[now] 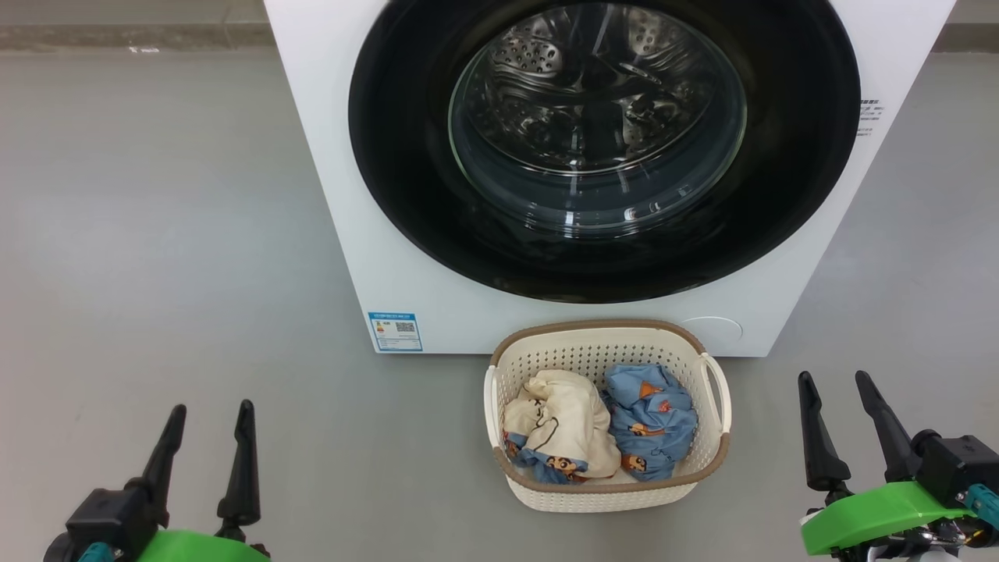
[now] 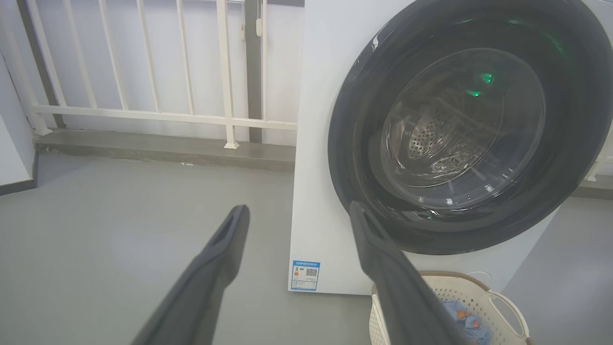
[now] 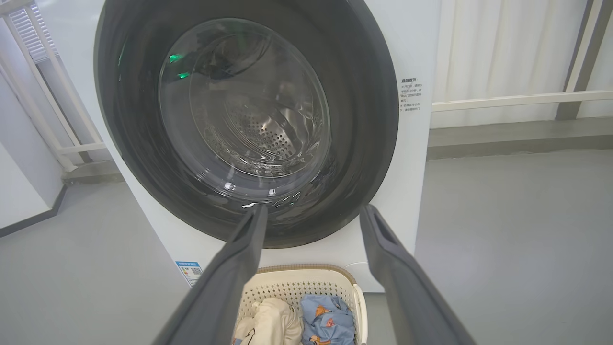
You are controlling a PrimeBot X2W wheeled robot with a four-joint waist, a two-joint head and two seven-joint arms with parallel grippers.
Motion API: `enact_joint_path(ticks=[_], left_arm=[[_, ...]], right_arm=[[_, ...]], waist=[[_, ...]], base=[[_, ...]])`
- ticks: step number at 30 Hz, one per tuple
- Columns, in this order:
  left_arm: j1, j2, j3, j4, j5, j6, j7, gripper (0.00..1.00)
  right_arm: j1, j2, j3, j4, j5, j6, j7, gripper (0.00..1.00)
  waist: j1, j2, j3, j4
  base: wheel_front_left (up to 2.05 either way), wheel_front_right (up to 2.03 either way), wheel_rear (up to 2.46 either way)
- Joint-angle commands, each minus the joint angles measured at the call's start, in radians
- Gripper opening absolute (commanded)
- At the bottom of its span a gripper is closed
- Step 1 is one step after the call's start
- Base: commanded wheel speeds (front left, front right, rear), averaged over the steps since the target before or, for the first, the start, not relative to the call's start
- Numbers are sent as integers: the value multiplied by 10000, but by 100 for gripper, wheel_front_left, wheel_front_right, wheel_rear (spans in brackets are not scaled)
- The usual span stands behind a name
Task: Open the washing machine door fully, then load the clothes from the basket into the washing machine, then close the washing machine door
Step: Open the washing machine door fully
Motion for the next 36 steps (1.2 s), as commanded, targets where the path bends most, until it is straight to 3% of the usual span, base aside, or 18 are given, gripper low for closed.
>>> enact_joint_path(ticks=[1,13,36], left_arm=[[-389,155,407,-131,149,6,-65,100],[-514,131,570,-184,713,10,-65,100],[-798,82,637,-331,616,7,-65,100]], right_arm=[[-49,-37,105,-296,-156,46,-126,100],[-72,103,-20,-396,-193,46,-126,100],[-344,149,-10,-422,-170,46,-126,100]], waist=[[0,0,-8,-32],[0,0,214,-140],[0,0,567,-121]], base=[[0,0,0],[44,44,-88],[120,120,-240]])
